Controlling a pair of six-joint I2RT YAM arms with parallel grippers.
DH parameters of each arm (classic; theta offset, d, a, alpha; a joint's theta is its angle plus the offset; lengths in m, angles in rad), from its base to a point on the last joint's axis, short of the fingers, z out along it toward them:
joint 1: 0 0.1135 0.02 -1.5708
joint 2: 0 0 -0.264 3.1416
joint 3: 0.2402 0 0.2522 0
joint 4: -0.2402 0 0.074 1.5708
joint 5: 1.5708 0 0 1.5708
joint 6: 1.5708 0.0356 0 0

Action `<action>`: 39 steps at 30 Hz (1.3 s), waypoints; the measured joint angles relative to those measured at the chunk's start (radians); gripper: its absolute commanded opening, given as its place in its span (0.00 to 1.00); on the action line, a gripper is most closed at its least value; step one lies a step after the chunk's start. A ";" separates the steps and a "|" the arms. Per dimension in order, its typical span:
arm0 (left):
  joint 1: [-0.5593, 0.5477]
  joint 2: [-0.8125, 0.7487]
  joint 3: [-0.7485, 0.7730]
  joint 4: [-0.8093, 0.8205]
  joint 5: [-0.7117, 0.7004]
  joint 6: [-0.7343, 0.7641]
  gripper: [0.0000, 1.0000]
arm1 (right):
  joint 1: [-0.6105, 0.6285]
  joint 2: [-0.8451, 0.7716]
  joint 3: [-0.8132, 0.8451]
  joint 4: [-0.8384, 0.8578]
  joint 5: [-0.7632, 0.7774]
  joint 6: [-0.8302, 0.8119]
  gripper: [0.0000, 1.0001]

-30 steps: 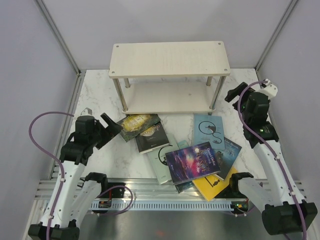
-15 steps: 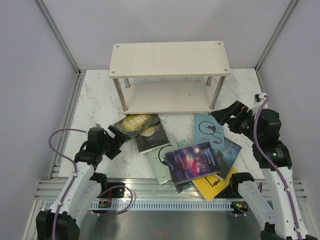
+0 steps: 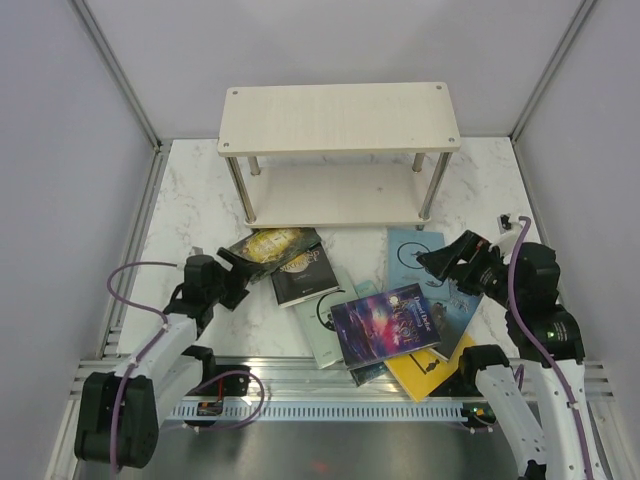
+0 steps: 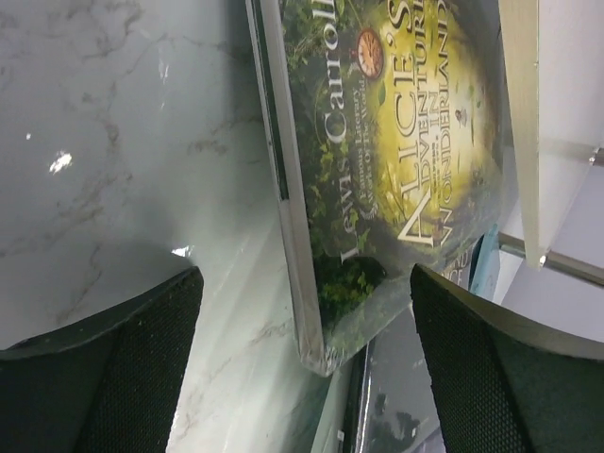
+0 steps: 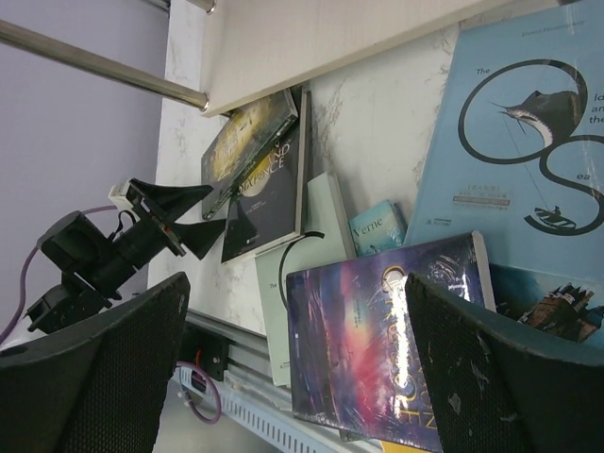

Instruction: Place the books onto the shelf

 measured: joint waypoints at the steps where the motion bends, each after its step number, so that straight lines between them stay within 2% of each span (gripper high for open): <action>1: 0.001 0.021 -0.006 0.043 -0.003 -0.009 0.89 | 0.000 -0.007 -0.002 -0.009 -0.003 -0.001 0.98; 5: 0.002 0.142 -0.022 0.229 -0.001 -0.063 0.82 | 0.000 -0.022 -0.010 -0.030 -0.010 -0.008 0.98; 7: 0.002 0.212 -0.030 0.324 0.003 -0.092 0.67 | 0.000 -0.028 -0.018 -0.039 -0.011 -0.011 0.98; 8: 0.002 0.245 -0.034 0.363 0.005 -0.106 0.50 | 0.000 -0.031 -0.023 -0.043 -0.010 -0.011 0.98; 12: 0.013 0.297 -0.043 0.511 0.027 -0.180 0.08 | 0.000 -0.044 -0.039 -0.068 -0.010 -0.015 0.98; 13: 0.014 0.291 -0.044 0.553 0.035 -0.205 0.05 | 0.000 -0.047 -0.040 -0.075 -0.010 -0.016 0.98; 17: 0.013 0.236 -0.042 0.560 0.032 -0.234 0.02 | 0.000 -0.056 -0.040 -0.082 -0.009 -0.017 0.98; 22: 0.013 0.078 -0.040 0.390 0.023 -0.230 0.02 | 0.000 -0.058 -0.047 -0.083 -0.009 -0.018 0.98; 27: 0.013 -0.211 0.032 0.004 -0.003 -0.183 0.02 | 0.000 -0.066 -0.052 -0.083 -0.002 -0.018 0.98; 31: 0.012 -0.371 0.150 -0.298 -0.020 -0.123 0.02 | 0.000 -0.074 -0.063 -0.084 0.000 -0.018 0.98; 35: 0.012 -0.426 0.317 -0.547 -0.029 -0.072 0.02 | 0.000 -0.080 -0.073 -0.084 0.002 -0.018 0.98; 39: 0.012 -0.429 0.460 -0.629 -0.009 -0.062 0.02 | 0.000 -0.080 -0.074 -0.084 0.002 -0.026 0.98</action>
